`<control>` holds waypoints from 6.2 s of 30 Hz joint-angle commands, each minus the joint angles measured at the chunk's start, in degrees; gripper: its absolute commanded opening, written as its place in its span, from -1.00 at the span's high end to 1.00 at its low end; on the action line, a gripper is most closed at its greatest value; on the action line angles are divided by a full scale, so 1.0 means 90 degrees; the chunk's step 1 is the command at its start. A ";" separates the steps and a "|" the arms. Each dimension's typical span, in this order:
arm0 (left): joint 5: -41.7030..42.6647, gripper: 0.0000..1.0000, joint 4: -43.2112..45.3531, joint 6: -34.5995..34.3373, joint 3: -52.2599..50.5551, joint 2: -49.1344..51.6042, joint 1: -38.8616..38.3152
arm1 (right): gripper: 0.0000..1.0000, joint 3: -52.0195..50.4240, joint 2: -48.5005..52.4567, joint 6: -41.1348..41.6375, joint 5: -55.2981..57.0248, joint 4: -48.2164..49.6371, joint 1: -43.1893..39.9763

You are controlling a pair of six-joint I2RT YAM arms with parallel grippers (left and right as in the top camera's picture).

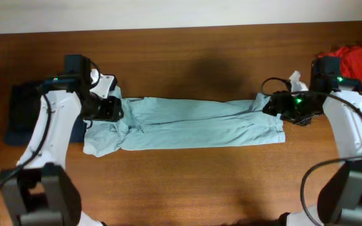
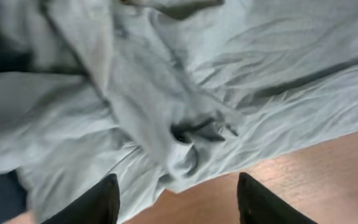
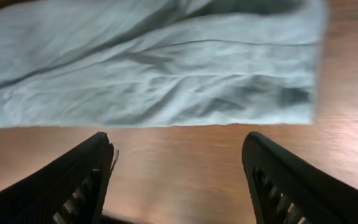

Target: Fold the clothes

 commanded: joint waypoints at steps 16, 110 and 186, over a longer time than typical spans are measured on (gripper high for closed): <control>-0.1401 0.99 -0.0420 -0.0848 0.0073 0.1061 -0.0325 | -0.36 0.0019 0.0112 -0.0279 -0.0576 0.0049 0.0063; -0.1001 -0.07 0.1593 -0.0478 0.0063 0.1953 -0.0301 | 0.26 0.0971 0.1943 0.0391 0.2045 0.1260 -0.0937; -0.1005 -0.32 -0.1712 -0.0291 0.4838 0.1103 -0.0301 | -0.72 0.0124 0.2455 -0.2293 -0.1190 0.0158 -0.2120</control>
